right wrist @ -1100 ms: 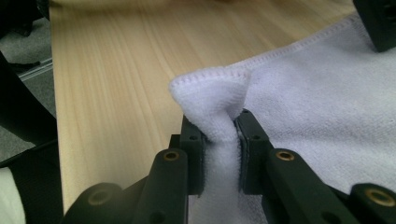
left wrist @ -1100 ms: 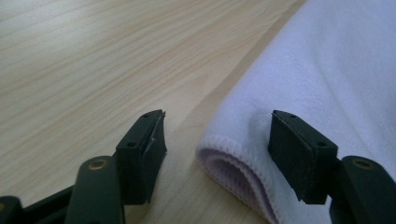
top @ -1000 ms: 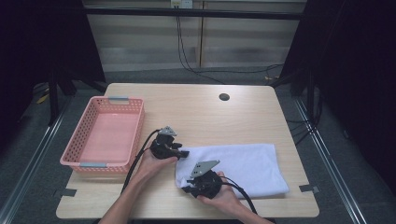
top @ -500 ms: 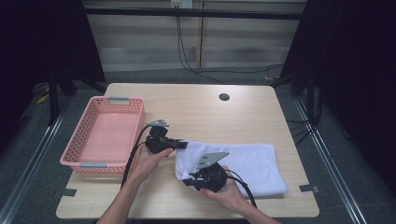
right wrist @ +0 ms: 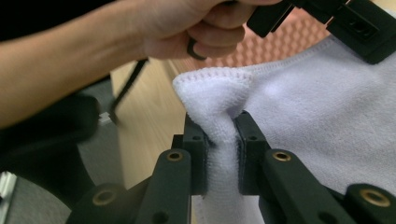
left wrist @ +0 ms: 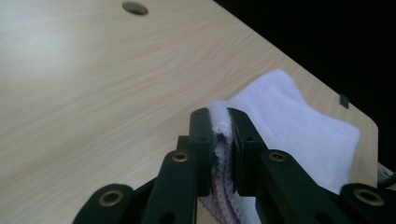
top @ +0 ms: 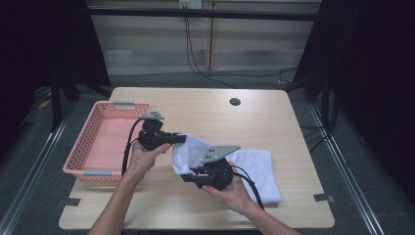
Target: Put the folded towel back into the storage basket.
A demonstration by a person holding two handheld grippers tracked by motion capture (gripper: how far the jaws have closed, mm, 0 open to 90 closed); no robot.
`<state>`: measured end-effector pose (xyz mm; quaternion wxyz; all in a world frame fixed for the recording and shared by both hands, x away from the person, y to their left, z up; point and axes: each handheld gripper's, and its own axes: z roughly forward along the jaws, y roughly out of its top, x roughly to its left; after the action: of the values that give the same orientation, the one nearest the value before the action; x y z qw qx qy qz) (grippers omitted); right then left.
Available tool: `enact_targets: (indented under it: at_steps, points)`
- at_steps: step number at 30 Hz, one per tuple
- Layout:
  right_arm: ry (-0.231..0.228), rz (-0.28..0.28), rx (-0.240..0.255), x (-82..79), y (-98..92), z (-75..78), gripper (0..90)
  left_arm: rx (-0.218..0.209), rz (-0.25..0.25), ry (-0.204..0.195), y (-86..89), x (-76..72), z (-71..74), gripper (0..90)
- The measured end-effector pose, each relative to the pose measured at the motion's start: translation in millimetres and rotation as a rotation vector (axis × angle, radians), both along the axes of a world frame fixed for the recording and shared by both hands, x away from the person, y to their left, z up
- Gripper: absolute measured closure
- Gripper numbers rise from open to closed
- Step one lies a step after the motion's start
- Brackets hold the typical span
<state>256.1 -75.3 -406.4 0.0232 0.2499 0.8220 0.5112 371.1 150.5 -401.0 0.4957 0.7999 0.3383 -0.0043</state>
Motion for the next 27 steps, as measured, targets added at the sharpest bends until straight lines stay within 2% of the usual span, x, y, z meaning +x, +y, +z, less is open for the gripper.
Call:
enact_targets:
  at_steps: [3,5,6,7,9,11,13,15,18,20,24,27]
  points:
    - [-0.020,0.022,0.031,-0.8,9.8,11.6,78.1,0.030,0.022,-0.008,12.1,-4.4,16.5,81.4]
    - [-0.034,0.032,0.047,-1.0,16.5,19.8,78.1,0.017,0.026,-0.018,19.2,-5.5,26.4,81.4]
    - [-0.044,0.035,0.058,-1.1,20.1,25.2,78.1,-0.005,0.017,-0.025,22.0,-5.6,31.4,81.3]
    - [-0.049,0.042,0.078,-1.4,23.1,29.9,78.0,0.011,0.025,-0.047,22.5,-5.9,36.9,81.3]
    - [-0.056,0.038,0.100,-0.7,27.8,35.0,78.0,0.027,0.026,-0.053,20.1,-4.9,39.9,81.3]
    - [-0.050,0.030,0.115,0.5,27.9,31.2,78.0,0.031,0.026,-0.048,15.0,-1.6,36.3,81.1]
    - [-0.043,0.003,0.126,0.2,21.8,22.5,77.9,0.020,0.023,-0.047,5.0,0.6,28.9,81.0]
    - [-0.044,-0.027,0.135,-1.6,10.5,15.5,77.8,0.035,0.011,-0.055,-10.5,1.7,22.5,80.9]
    - [-0.025,-0.062,0.131,-4.4,-14.3,8.7,77.7,0.024,-0.015,-0.035,-35.9,5.7,14.0,80.7]
    - [-0.018,-0.090,0.122,-6.9,-28.4,5.7,77.7,0.037,-0.027,-0.035,-51.9,7.9,10.6,80.6]
    - [-0.005,-0.152,0.103,-15.1,-60.1,-6.7,76.7,0.029,-0.056,-0.031,-80.9,10.6,3.1,79.9]
    - [0.004,-0.187,0.101,-20.2,-75.3,-14.6,76.0,0.051,-0.077,-0.023,-99.8,10.4,-5.0,79.6]
